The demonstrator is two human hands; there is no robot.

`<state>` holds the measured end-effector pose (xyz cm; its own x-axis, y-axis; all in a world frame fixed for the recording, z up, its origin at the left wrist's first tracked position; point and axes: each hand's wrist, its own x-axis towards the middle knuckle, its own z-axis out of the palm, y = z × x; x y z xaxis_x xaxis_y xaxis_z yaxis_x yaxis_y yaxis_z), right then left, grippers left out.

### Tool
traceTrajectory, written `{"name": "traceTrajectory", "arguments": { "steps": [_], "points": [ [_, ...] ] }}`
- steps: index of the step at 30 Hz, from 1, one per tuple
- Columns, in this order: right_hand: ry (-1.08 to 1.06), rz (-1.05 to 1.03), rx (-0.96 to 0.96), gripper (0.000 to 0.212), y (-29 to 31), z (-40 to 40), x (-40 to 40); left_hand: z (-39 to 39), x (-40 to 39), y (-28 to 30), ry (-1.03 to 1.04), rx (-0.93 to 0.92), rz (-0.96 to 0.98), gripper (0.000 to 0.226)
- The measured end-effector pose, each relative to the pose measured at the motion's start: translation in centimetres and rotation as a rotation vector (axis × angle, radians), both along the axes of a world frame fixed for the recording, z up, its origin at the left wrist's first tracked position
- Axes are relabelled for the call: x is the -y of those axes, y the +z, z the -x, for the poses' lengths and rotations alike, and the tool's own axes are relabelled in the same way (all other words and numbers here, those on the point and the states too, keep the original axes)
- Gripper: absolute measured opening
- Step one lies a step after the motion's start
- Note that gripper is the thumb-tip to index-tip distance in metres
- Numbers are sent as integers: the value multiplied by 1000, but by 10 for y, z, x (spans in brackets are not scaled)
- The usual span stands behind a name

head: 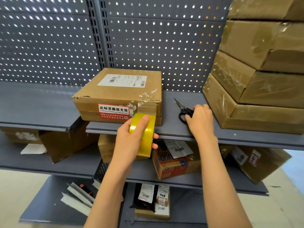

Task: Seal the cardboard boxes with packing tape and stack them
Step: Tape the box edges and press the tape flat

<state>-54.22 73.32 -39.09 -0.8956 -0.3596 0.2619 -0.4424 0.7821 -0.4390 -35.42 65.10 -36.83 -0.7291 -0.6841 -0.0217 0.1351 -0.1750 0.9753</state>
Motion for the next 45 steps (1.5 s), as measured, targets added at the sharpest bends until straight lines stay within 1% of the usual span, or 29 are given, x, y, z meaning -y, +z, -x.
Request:
{"name": "traceTrajectory", "arguments": {
  "steps": [7,10,12,14,17,18,19,21,25,28,35,40,43,45],
  "points": [
    [-40,-71,19,26,-2,-1,4,0,0,-1,11,-2,14,19],
    [-18,-50,13,27,-4,-2,3,0,-1,-1,18,-5,10,18],
    [16,53,39,31,-4,-6,3,1,-1,-1,25,-15,3,18],
    [98,247,120,30,-1,-12,5,1,-3,-1,35,-21,3,19],
    [281,500,188,20,6,-22,7,2,-4,0,53,-35,2,20],
    [322,545,186,17,8,-26,7,2,-5,0,58,-35,4,20],
    [351,572,180,18,10,-29,6,2,-5,0,63,-36,6,21],
    [381,605,191,27,10,-34,3,1,-6,0,70,-38,9,20],
    [423,515,213,35,9,-43,-12,1,-7,0,83,-42,14,18],
    [396,498,283,48,3,-49,-24,1,-7,-2,97,-37,20,19],
    [444,484,364,48,2,-54,-57,1,-9,-2,110,-24,34,18],
    [489,476,448,62,5,-59,-72,0,-11,-1,123,-27,37,19],
    [493,423,483,60,7,-59,-80,0,-12,-2,125,-29,43,18],
    [492,378,500,52,7,-57,-84,0,-12,-2,123,-25,43,18]
  ]
}}
